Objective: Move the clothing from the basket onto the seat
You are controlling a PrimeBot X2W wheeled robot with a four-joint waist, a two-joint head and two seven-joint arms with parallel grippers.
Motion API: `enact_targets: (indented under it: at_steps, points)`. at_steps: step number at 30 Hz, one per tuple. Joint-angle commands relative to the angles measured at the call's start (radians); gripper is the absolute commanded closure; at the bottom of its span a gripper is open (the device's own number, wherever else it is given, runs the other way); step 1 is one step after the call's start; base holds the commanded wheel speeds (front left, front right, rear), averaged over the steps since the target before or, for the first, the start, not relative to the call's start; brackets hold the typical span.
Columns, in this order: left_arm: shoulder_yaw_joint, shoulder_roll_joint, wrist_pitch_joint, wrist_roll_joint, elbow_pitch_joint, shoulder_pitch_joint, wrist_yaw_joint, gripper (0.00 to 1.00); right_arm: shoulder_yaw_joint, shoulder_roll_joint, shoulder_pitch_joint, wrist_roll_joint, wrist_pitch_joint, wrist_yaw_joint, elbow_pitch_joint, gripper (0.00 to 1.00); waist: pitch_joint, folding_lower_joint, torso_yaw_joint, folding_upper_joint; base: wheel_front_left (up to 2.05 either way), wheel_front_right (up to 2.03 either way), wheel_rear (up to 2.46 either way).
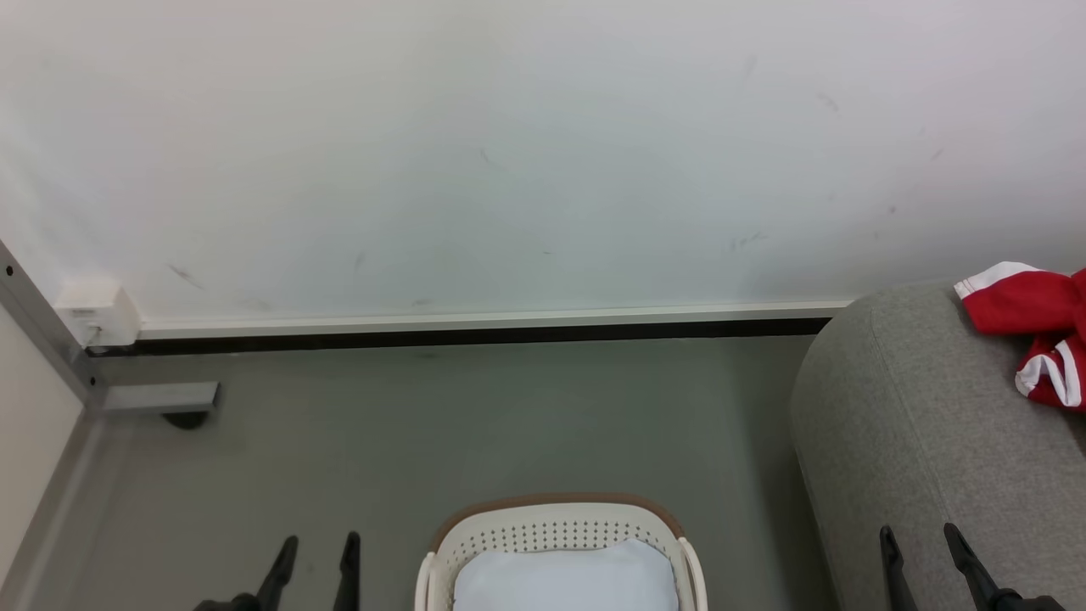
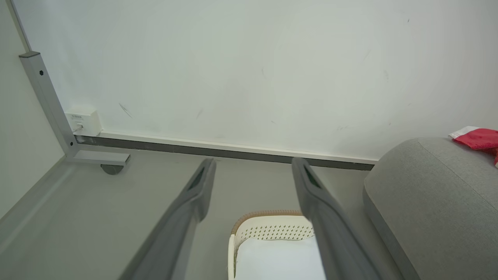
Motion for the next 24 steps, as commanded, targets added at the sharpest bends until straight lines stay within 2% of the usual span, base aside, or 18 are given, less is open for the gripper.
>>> enact_targets:
  at_steps: [1, 2, 3, 7, 24]
  points:
    - [0.003, 0.002, -0.001, 0.012, 0.004, -0.001, -0.002, 0.00, 0.000, -0.001, -0.009, 0.004, 0.000, -0.003, -0.001, 0.00, 0.000, 0.0000, 0.001, 0.0000, 0.00, 0.00, 0.00]
    - [0.000, 0.002, -0.001, -0.003, 0.009, 0.002, -0.004, 0.00, 0.001, -0.001, -0.008, 0.004, 0.000, -0.003, -0.001, 0.00, -0.001, 0.0000, 0.001, 0.0000, 0.00, 0.00, 0.00]
    - [-0.003, -0.001, 0.000, -0.006, 0.008, 0.000, -0.003, 1.00, 0.002, 0.000, -0.002, 0.000, 0.000, 0.000, 0.000, 1.00, -0.001, 0.0000, 0.001, 0.0000, 0.00, 0.00, 0.00]
    - [-0.002, -0.007, 0.007, -0.021, 0.039, 0.005, -0.003, 1.00, -0.002, 0.005, 0.007, 0.014, 0.006, 0.000, 0.025, 1.00, -0.001, 0.0000, 0.001, 0.0000, 0.00, 0.00, 0.00]
    - [0.028, -0.005, 0.091, -0.336, 0.017, -0.028, -0.006, 1.00, -0.018, 0.003, -0.022, 0.341, 0.089, 0.000, -0.006, 1.00, 0.004, 0.0000, 0.003, 0.0000, 0.00, 0.00, 0.00]
